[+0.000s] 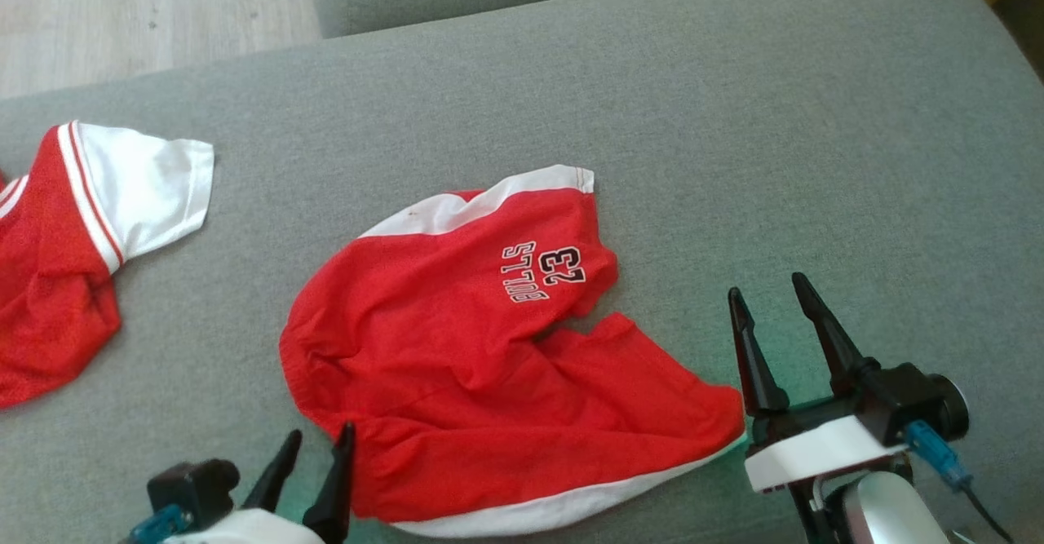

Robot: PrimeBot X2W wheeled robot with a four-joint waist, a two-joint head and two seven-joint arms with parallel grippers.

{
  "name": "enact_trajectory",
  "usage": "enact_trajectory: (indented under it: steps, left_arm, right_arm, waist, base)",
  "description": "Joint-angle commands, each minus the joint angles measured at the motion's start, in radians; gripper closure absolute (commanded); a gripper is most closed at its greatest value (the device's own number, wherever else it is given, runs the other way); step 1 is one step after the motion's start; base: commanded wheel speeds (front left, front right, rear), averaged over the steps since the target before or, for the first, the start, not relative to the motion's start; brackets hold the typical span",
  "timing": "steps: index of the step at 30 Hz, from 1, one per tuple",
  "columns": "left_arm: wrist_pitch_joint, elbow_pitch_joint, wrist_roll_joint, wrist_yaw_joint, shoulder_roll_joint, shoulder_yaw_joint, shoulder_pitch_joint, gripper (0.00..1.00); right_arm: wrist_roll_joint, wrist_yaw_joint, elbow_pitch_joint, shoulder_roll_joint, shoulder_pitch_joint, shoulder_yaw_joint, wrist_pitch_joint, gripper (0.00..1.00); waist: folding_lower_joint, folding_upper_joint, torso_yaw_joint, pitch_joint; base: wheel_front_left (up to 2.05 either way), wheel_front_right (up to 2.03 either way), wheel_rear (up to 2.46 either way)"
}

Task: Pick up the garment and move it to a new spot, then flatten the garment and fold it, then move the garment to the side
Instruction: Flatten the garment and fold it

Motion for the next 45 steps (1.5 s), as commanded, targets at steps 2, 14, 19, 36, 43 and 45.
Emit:
enact_trajectory:
  steps: [2,14,19,36,43,45]
  left_arm:
    - [0.015,-0.017,-0.028,-0.011,0.003,0.027,-0.031,0.00]
    - [0.044,0.003,-0.043,-0.028,0.011,0.015,-0.042,0.64]
    - [0.057,0.000,-0.048,-0.045,0.008,-0.004,-0.046,1.00]
    - [0.013,0.242,0.000,-0.032,-0.015,0.066,-0.320,1.00]
    - [-0.059,0.380,0.033,-0.039,-0.014,0.065,-0.325,0.82]
    - [-0.079,0.374,0.029,-0.058,-0.018,0.060,-0.307,0.05]
  right_arm:
    - [-0.005,0.008,-0.029,-0.004,-0.019,0.026,-0.006,0.00]
    - [-0.005,0.008,-0.030,-0.004,-0.023,0.018,-0.006,0.00]
    - [0.000,0.008,-0.030,-0.004,-0.026,0.019,-0.006,0.00]
    - [0.001,0.008,-0.028,-0.004,-0.049,0.037,-0.006,0.00]
    - [-0.004,0.008,-0.031,-0.004,-0.039,0.030,-0.006,0.00]
    - [-0.008,0.008,-0.032,-0.004,-0.032,0.023,-0.006,0.00]
  waist:
    - [0.0000,0.0000,-0.009,0.007]
    - [0.0000,0.0000,-0.027,0.023]
    - [0.0000,0.0000,-0.030,0.024]
    - [0.0000,0.0000,-0.049,0.045]
    - [0.0000,0.0000,-0.073,0.044]
    - [0.0000,0.0000,-0.071,0.041]
  base:
    - [0.00,0.00,0.00]
    - [0.00,0.00,0.00]
    - [0.00,0.00,0.00]
    - [0.00,0.00,0.00]
    - [0.00,0.00,0.00]
    - [0.00,0.00,0.00]
